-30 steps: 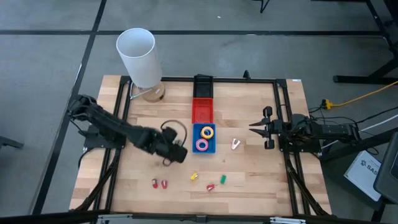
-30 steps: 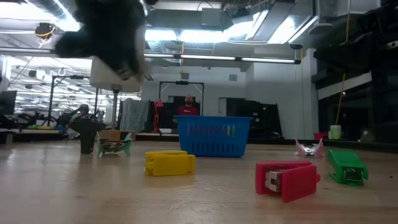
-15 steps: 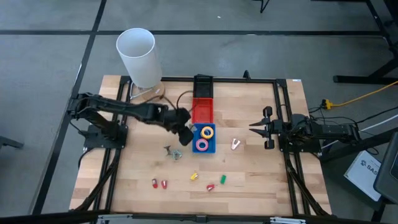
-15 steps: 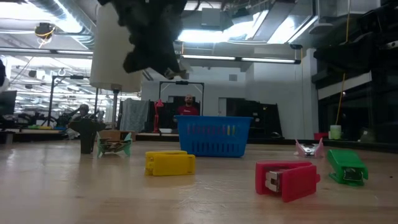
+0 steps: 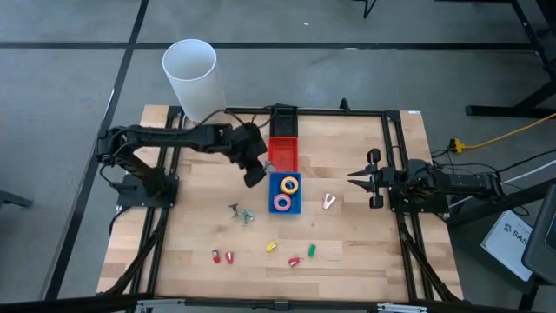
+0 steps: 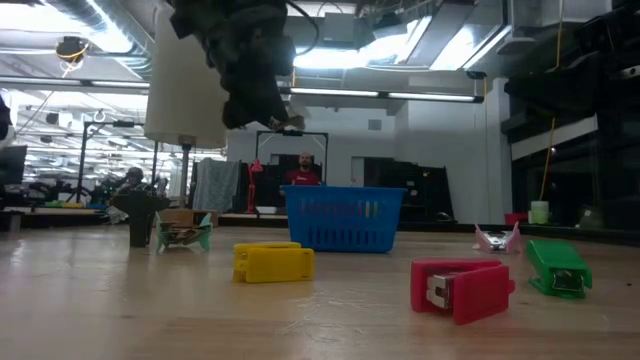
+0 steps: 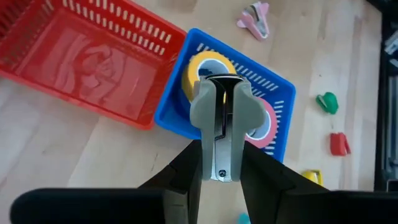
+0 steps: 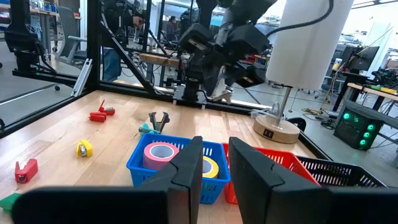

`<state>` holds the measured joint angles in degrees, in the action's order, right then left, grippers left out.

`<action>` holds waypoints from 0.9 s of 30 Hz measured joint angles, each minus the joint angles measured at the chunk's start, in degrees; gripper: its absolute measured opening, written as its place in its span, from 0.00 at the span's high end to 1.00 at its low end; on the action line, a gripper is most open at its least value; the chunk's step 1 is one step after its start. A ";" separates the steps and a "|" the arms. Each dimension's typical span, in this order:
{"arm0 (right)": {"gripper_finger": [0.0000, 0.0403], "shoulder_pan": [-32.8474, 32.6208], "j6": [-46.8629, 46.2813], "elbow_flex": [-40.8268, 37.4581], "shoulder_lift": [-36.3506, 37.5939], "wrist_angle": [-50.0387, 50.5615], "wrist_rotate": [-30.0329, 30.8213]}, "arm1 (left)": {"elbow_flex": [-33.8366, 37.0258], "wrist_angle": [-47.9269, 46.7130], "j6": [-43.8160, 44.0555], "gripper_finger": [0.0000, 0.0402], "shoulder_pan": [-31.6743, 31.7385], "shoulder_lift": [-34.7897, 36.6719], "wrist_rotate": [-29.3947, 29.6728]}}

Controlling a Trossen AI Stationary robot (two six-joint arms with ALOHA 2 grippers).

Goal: Pick and place Stapler, Stapler remover, tape
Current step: Put the gray staple remover into the red bin

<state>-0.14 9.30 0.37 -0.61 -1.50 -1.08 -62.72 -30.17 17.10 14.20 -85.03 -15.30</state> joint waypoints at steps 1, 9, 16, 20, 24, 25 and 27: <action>0.80 0.01 0.00 -0.01 0.00 0.01 0.00 | 0.00 0.00 -0.74 0.79 0.36 0.00 -0.10; 0.80 0.02 0.00 0.01 0.01 0.00 0.00 | 0.00 -0.02 -3.81 0.80 2.74 -0.02 -0.13; 0.80 0.01 0.00 0.00 0.00 0.01 0.00 | 0.00 0.00 -3.25 0.79 5.78 -0.02 -0.05; 0.80 0.00 0.00 -0.01 -0.01 0.01 0.00 | -1.14 -0.77 -2.99 0.80 7.53 -0.07 0.01; 0.80 0.00 0.00 -0.01 -0.01 0.00 0.00 | -3.63 -1.69 -4.06 0.79 8.61 -0.07 0.19; 0.80 0.00 0.00 0.00 0.00 0.00 0.00 | -4.35 -1.91 -4.46 0.79 8.86 -0.07 0.17; 0.80 0.00 0.00 0.01 0.00 0.00 0.00 | -5.73 -2.22 -4.98 0.79 9.33 -0.07 0.18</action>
<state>-0.14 9.30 0.38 -0.61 -1.50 -1.08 -68.45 -32.39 12.12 23.53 -85.10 -15.11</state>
